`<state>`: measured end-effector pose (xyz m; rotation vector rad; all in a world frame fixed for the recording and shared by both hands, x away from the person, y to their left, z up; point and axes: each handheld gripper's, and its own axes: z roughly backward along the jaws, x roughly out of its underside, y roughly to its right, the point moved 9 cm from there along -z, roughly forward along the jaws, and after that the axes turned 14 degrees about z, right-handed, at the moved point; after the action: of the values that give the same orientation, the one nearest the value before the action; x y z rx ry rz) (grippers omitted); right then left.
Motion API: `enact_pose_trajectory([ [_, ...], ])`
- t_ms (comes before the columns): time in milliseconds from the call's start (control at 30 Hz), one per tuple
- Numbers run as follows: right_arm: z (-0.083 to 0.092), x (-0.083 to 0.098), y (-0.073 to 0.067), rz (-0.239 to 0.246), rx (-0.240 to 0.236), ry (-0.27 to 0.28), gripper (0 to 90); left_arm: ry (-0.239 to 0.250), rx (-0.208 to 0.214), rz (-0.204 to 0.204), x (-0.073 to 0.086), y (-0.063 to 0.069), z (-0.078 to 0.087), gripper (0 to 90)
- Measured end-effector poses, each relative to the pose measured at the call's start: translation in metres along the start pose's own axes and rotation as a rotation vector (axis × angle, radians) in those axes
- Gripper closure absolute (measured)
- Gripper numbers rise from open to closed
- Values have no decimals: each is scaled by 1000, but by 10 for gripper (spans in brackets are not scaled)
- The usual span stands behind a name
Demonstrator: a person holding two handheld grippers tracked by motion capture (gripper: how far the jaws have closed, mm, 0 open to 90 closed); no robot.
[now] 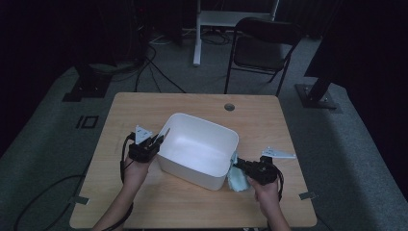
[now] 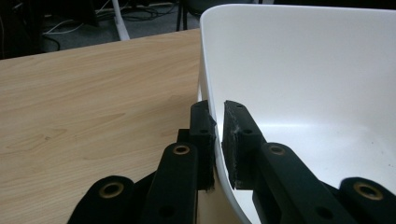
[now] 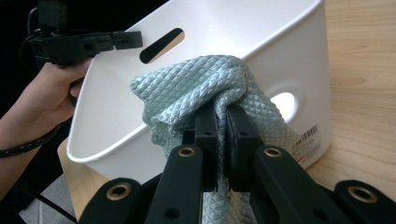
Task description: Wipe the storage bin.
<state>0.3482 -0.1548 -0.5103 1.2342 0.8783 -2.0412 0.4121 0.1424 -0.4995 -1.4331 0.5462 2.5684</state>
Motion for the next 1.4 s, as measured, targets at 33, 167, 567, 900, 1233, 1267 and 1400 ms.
enact_pose_trajectory([
  [33, 0, 1, 1, -3, 0, -5, 850, 2, -2, 4, 0, 0, 0, 829],
  [167, 0, 3, 5, -7, 5, -14, 850, 7, -6, 13, 0, 0, 0, 828],
  [567, -5, 4, 18, -30, 25, -22, 850, 4, -9, 5, 0, 1, 0, 826],
  [900, -7, -5, 29, -17, 62, -9, 851, -7, 5, -15, 0, 2, -1, 826],
  [1233, -3, -17, 43, -24, 87, 19, 850, -5, 4, -11, 1, 3, -1, 822],
  [1267, -4, -18, 44, -28, 83, 17, 850, -6, 5, -9, 1, 3, -1, 823],
  [1400, -7, -16, 47, -42, 59, 6, 851, -9, 18, -8, 1, 3, -1, 821],
])
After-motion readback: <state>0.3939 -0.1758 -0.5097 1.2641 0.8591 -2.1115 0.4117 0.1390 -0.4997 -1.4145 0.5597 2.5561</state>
